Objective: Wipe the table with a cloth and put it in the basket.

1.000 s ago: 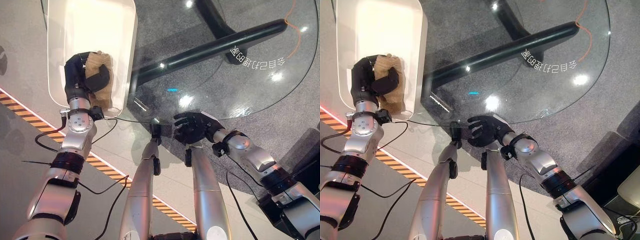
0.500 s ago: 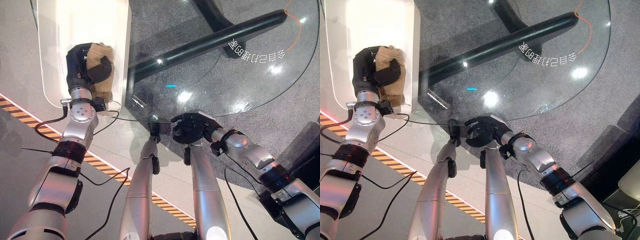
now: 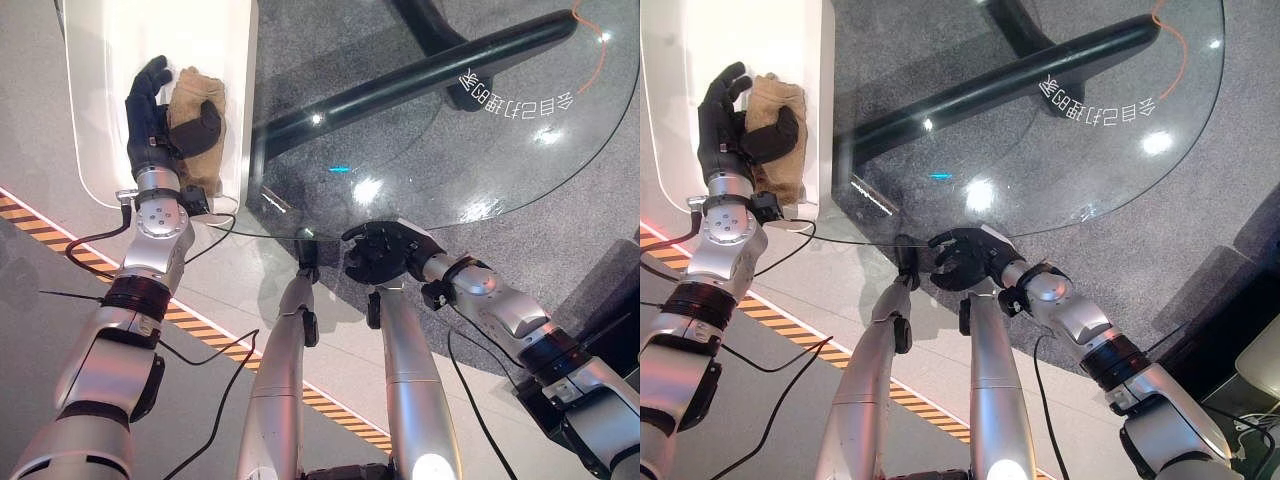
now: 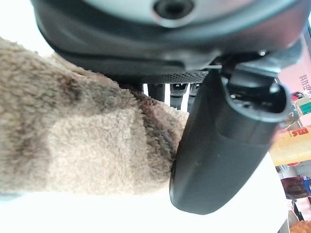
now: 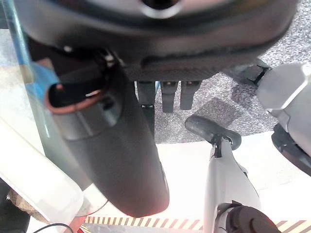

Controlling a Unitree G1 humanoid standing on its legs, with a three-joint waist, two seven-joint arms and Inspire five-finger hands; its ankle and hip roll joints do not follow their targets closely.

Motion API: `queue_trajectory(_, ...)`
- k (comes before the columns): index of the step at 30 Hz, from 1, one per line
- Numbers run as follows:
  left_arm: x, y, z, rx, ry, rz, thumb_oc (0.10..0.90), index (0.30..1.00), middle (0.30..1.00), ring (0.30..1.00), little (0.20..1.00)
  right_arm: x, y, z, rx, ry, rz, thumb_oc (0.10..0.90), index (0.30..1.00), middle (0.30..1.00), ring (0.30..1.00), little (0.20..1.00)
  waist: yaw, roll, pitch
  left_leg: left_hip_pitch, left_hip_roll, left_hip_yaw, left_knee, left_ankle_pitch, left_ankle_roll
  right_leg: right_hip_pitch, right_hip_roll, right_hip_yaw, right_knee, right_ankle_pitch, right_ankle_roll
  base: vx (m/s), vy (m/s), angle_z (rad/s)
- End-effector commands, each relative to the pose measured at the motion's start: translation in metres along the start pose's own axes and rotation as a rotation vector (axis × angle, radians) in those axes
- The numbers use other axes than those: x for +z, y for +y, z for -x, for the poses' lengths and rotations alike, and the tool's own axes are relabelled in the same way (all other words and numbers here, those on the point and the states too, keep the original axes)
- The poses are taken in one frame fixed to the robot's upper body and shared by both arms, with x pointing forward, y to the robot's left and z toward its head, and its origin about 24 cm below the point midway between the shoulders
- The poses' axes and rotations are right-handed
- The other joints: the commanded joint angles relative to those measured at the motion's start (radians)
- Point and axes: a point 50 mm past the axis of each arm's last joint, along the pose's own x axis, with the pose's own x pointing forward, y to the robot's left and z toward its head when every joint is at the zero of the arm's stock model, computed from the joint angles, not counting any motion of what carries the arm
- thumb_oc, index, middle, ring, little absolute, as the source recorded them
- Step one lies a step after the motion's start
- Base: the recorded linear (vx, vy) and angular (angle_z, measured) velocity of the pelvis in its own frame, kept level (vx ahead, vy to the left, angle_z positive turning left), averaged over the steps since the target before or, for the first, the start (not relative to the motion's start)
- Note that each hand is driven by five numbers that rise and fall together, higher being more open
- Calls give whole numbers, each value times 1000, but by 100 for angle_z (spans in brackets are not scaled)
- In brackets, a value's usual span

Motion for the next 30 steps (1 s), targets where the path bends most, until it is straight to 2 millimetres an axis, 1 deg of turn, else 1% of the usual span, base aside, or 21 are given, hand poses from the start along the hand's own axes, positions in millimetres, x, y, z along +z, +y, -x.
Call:
queue_trajectory(1, 22, 17, -12, 75, -75, 35, 800, 900, 900, 900, 900, -9, 7, -2, -16, 16, -42, 800, 900, 900, 900, 900, -5, -1, -26, -20, -24, 13, 158, -103, 11, 53, 32, 44, -231, 140, 52, 0, 0, 0)
queue_trajectory(5, 20, 16, -11, 73, -74, 3, 800, 900, 900, 900, 900, -11, 10, -2, -13, 12, -45, 800, 900, 900, 900, 900, -4, -3, -26, -7, -25, 9, 155, -106, 12, 66, 31, 42, -234, 140, 54, -2, -10, 0)
queue_trajectory(11, 13, 30, -5, 138, -70, -55, 800, 900, 900, 900, 900, -13, 16, 3, -6, -6, -52, 800, 900, 900, 900, 900, 5, -6, -26, 31, -27, -2, 137, -106, 10, 109, 30, 34, -251, 133, 51, -20, -50, 1)
queue_trajectory(15, 11, 35, 0, 155, -84, -68, 800, 900, 900, 900, 900, -17, 21, 7, -4, -10, -57, 800, 900, 900, 900, 900, 9, -8, -26, 59, -28, -11, 129, -110, 10, 140, 28, 29, -260, 128, 50, -22, -68, 0)
queue_trajectory(19, 7, 36, 8, 141, -108, -97, 800, 900, 900, 900, 900, -21, 26, 10, -4, -9, -70, 800, 900, 900, 900, 900, 19, -9, -26, 97, -32, -22, 118, -112, 10, 181, 29, 20, -264, 118, 47, -27, -90, 5)
queue_trajectory(27, 6, 48, 32, 89, -154, -118, 800, 900, 900, 900, 900, -43, 36, 21, -5, 6, -126, 800, 900, 900, 900, 900, 56, -16, -26, 246, -34, -56, 61, -110, 2, 350, 33, -18, -290, 84, 39, -42, -141, 1)
queue_trajectory(30, 5, 51, 44, 60, -157, -80, 800, 900, 900, 900, 900, -52, 36, 26, -13, 25, -124, 800, 900, 900, 900, 900, 69, -20, -26, 304, -31, -70, 36, -103, -2, 414, 37, -25, -305, 73, 35, -41, -117, 5)
